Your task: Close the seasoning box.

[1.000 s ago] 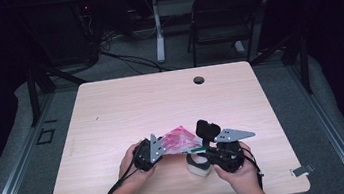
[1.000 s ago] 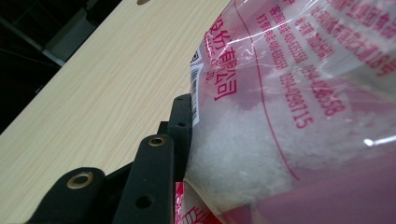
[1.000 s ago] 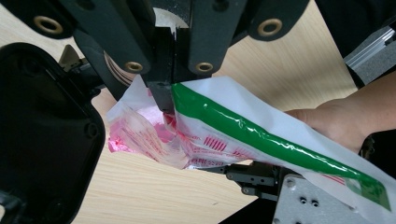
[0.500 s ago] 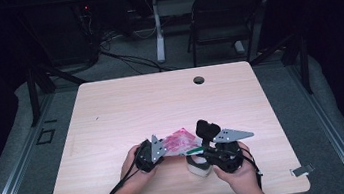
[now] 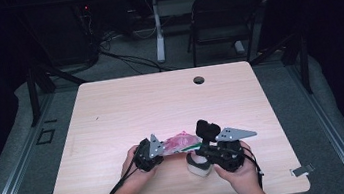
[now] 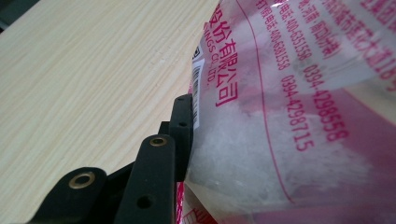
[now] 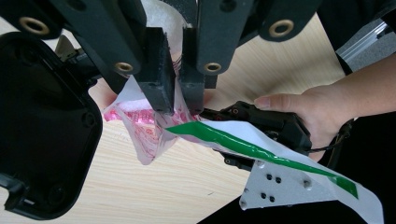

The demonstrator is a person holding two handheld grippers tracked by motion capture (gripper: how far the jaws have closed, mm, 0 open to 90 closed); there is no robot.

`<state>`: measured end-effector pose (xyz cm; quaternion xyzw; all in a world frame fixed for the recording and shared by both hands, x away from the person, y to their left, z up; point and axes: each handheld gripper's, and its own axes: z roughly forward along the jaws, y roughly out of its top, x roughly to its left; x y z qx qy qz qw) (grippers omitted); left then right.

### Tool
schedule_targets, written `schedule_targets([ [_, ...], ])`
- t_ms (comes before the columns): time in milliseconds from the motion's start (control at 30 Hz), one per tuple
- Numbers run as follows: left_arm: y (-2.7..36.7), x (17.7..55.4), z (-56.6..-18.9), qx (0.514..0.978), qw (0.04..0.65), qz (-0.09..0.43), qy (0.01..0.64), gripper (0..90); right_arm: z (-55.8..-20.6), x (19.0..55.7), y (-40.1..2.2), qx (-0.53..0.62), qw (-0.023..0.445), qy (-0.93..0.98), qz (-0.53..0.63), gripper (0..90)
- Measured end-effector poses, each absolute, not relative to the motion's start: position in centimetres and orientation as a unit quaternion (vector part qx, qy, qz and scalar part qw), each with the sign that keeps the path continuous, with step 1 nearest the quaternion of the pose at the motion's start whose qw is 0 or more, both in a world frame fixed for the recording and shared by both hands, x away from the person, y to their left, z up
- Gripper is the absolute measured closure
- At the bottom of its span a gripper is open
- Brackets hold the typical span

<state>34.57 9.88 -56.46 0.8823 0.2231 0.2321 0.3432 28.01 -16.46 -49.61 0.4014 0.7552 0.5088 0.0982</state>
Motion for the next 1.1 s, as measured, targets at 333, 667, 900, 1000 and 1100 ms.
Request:
schedule_targets([
  [333, 10.08, 34.91, -56.85, 0.881, 0.354, 0.205, 0.239, 72.0, -49.58, 28.03, -16.44, 0.397, 0.102, 0.754, 0.514, 77.1],
  [667, 10.32, 35.17, -57.05, 0.88, 0.355, 0.195, 0.248, 72.1, -49.72, 28.17, -16.4, 0.392, 0.129, 0.748, 0.519, 58.7],
  [900, 10.41, 35.27, -57.03, 0.878, 0.358, 0.192, 0.251, 72.1, -49.67, 28.2, -16.41, 0.389, 0.138, 0.742, 0.528, 47.7],
  [1000, 10.47, 35.29, -56.97, 0.878, 0.36, 0.191, 0.253, 72.1, -49.71, 28.22, -16.38, 0.388, 0.141, 0.745, 0.524, 47.4],
  [1100, 10.55, 35.33, -56.92, 0.876, 0.363, 0.19, 0.256, 72.1, -49.71, 28.23, -16.39, 0.388, 0.142, 0.747, 0.52, 47.2],
])
